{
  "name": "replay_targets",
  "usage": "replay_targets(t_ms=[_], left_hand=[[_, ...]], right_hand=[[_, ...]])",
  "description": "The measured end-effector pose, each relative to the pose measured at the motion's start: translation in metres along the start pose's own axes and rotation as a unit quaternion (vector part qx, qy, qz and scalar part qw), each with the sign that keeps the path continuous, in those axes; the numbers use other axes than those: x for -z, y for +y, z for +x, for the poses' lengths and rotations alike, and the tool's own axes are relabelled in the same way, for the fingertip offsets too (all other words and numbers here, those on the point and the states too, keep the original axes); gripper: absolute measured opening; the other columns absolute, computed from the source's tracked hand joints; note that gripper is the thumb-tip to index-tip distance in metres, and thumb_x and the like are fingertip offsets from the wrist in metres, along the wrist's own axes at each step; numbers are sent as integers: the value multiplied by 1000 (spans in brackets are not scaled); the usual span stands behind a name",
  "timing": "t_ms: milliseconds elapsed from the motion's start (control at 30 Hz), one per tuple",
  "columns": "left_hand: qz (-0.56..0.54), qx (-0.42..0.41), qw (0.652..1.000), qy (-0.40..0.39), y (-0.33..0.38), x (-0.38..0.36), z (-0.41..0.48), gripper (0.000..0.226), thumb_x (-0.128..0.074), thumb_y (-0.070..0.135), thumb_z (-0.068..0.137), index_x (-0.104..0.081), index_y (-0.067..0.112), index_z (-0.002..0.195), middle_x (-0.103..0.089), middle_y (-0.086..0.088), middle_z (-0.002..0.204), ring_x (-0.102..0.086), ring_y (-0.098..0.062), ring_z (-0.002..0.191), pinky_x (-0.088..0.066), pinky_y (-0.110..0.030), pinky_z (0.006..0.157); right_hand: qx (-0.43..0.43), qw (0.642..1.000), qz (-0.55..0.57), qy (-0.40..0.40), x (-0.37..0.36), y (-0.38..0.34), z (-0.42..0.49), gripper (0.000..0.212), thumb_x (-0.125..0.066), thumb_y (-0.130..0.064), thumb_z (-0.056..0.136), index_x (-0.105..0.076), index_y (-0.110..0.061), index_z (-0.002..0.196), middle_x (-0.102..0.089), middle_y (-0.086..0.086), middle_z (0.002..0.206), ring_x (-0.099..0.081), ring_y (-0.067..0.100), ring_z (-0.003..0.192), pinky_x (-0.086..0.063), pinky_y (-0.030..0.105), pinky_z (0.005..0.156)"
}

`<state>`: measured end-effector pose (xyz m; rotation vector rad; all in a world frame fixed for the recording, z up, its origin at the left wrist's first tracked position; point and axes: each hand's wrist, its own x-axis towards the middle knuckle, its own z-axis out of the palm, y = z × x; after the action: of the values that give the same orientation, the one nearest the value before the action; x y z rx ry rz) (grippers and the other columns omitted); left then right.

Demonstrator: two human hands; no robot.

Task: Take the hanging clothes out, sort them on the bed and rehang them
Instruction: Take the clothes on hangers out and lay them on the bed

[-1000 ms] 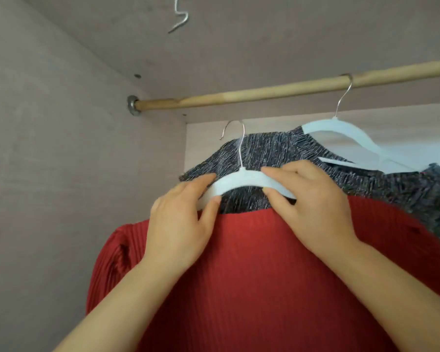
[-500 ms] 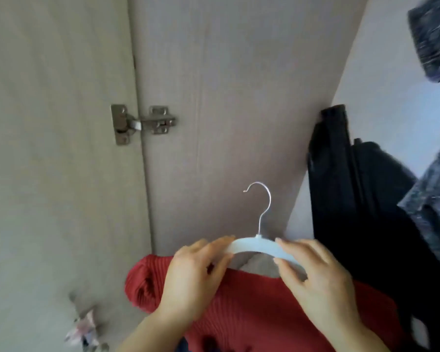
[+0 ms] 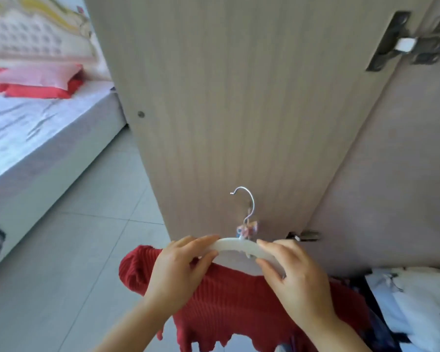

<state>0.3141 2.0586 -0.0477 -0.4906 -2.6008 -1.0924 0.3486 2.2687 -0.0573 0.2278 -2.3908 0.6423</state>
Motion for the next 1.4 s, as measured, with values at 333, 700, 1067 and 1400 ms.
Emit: replay_targets(t_ms=[333, 700, 1067, 1400], left_hand=[[71, 178, 972, 133, -140, 139, -49, 32, -77, 15, 73, -71, 32, 99, -53, 27, 64, -52, -3, 65, -39, -10, 58], [120, 286, 917, 249, -288, 265, -75, 31, -75, 13, 75, -71, 27, 102, -63, 15, 73, -56, -10, 59, -47, -26, 59], [154, 388, 839, 350, -415, 356, -59, 29, -71, 13, 79, -70, 27, 105, -68, 10, 83, -62, -11, 68, -53, -36, 72], [212, 442, 767, 414, -525, 462, -14, 29, -73, 14, 77, -71, 24, 105, -71, 8, 87, -61, -5, 68, -51, -27, 72]], right_hand=[[96, 970, 156, -158, -156, -154, 64, 43, -87, -16, 59, -70, -25, 97, -65, -11, 82, -63, 7, 66, -52, 20, 51], [159, 911, 276, -261, -327, -322, 117, 42, -83, -9, 65, -66, -28, 99, -61, -11, 79, -56, 7, 71, -41, 12, 69], [245, 840, 344, -340, -486, -451, 188, 35, -78, -12, 72, -70, -27, 103, -62, -14, 87, -58, 2, 77, -47, 12, 67], [312, 772, 398, -384, -623, -584, 274, 32, -79, -11, 71, -72, -26, 98, -60, -17, 86, -56, -2, 71, -45, 7, 66]])
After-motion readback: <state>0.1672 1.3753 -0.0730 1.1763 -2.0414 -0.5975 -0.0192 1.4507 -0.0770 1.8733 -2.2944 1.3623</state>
